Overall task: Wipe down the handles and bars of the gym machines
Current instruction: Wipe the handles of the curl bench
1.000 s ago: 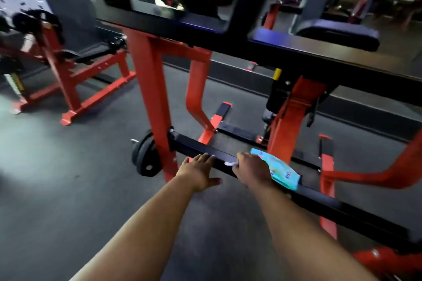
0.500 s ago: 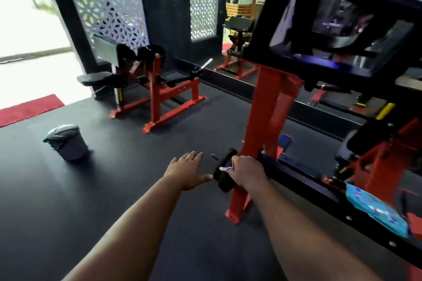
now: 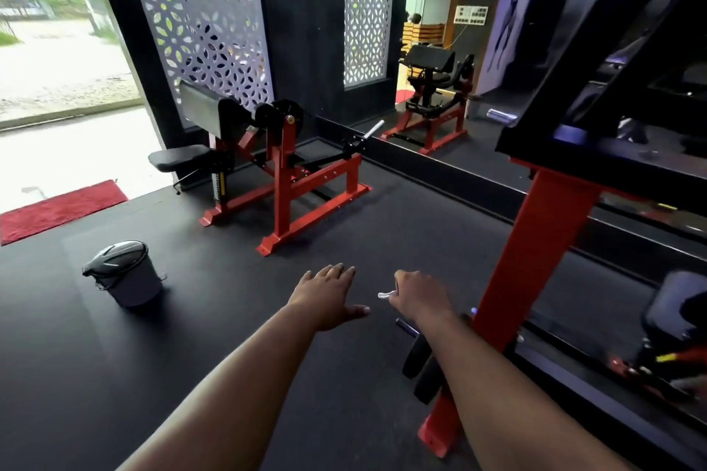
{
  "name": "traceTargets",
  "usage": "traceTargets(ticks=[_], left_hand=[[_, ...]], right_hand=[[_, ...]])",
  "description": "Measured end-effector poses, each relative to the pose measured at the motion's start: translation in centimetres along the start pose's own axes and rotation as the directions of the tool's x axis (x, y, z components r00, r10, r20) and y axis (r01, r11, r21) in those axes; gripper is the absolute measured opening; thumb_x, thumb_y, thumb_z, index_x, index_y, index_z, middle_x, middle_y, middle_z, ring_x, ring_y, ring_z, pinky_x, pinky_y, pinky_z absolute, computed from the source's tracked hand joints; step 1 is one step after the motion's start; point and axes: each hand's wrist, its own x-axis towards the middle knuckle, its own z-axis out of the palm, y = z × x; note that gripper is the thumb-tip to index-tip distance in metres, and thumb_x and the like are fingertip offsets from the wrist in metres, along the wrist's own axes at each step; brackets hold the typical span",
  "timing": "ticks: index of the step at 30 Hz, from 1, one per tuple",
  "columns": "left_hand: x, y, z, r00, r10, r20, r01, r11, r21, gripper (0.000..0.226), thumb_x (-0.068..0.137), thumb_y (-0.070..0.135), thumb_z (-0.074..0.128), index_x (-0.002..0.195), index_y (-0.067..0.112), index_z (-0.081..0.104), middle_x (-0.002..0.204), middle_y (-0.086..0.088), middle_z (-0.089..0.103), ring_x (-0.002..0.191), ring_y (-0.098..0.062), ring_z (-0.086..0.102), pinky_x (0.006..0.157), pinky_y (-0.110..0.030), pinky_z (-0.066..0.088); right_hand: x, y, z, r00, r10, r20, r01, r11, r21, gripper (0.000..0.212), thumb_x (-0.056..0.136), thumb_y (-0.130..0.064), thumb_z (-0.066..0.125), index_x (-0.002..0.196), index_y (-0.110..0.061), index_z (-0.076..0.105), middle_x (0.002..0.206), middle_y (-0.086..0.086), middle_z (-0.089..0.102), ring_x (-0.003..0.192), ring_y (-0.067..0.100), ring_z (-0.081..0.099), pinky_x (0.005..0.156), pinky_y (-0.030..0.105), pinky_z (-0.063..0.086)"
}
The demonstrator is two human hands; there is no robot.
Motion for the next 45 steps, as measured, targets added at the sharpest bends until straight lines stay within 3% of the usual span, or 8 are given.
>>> traceTargets(ticks=[10, 19, 25, 28, 33, 45], left_hand=[[18.3, -8.6, -4.8, 0.999, 0.037, 0.019, -0.037, 0.999, -0.01, 0.099, 0.092, 0.08, 0.042, 0.165, 0.025, 0.005, 0.173, -0.001, 0.006, 0.159, -0.018, 0.007, 0.128, -0.048, 0.012], [38.8, -19.1, -9.2, 0.99, 0.142, -0.009, -0.142, 0.99, -0.004, 0.1, 0.09, 0.082, 0.041, 0.165, 0.026, 0.008, 0.173, 0.0, 0.01, 0.158, -0.019, 0.011, 0.127, -0.047, 0.015], [51.9, -24.4, -13.2, 0.976, 0.214, 0.041, -0.215, 0.976, 0.037, 0.1, 0.09, 0.082, 0.041, 0.165, 0.025, 0.006, 0.173, -0.002, 0.01, 0.159, -0.021, 0.01, 0.127, -0.048, 0.015], [58.8, -25.3, -14.7, 0.966, 0.255, 0.038, -0.257, 0.965, 0.054, 0.1, 0.09, 0.082, 0.041, 0.165, 0.024, 0.007, 0.172, -0.003, 0.011, 0.158, -0.022, 0.012, 0.127, -0.049, 0.017], [71.3, -25.3, -15.8, 0.953, 0.302, 0.018, -0.302, 0.951, 0.063, 0.1, 0.09, 0.083, 0.04, 0.165, 0.023, 0.01, 0.172, -0.003, 0.014, 0.158, -0.021, 0.014, 0.125, -0.049, 0.019], [100.1, -25.6, -21.6, 0.966, 0.257, 0.031, -0.258, 0.966, 0.021, 0.1, 0.09, 0.082, 0.04, 0.165, 0.023, 0.011, 0.171, -0.001, 0.016, 0.157, -0.021, 0.017, 0.123, -0.049, 0.023]], right_hand=[[20.4, -2.6, -2.0, 0.999, 0.025, 0.025, -0.024, 0.999, -0.034, 0.021, 0.092, -0.035, 0.054, 0.105, -0.021, 0.062, 0.109, 0.006, 0.07, 0.103, 0.03, 0.066, 0.075, 0.035, 0.045], [40.9, -5.3, -2.9, 0.991, 0.128, -0.043, -0.13, 0.991, -0.038, 0.021, 0.094, -0.037, 0.053, 0.104, -0.021, 0.062, 0.109, 0.005, 0.069, 0.104, 0.029, 0.066, 0.076, 0.036, 0.047], [53.3, -5.9, -5.0, 0.974, 0.221, -0.051, -0.22, 0.975, 0.037, 0.022, 0.093, -0.044, 0.056, 0.095, -0.023, 0.059, 0.098, 0.001, 0.067, 0.089, 0.025, 0.063, 0.067, 0.034, 0.044], [59.3, -4.5, -5.8, 0.964, 0.258, -0.055, -0.256, 0.966, 0.042, 0.022, 0.095, -0.044, 0.054, 0.091, -0.022, 0.055, 0.091, -0.001, 0.065, 0.08, 0.022, 0.059, 0.064, 0.035, 0.045], [69.9, -0.6, -6.2, 0.958, 0.283, -0.049, -0.281, 0.959, 0.04, 0.018, 0.093, -0.037, 0.05, 0.095, -0.021, 0.057, 0.091, 0.0, 0.065, 0.085, 0.024, 0.062, 0.073, 0.037, 0.053], [99.3, 9.7, -9.1, 0.97, 0.239, -0.031, -0.238, 0.971, 0.036, 0.015, 0.091, -0.037, 0.053, 0.094, -0.023, 0.058, 0.091, -0.002, 0.064, 0.084, 0.023, 0.059, 0.067, 0.034, 0.046]])
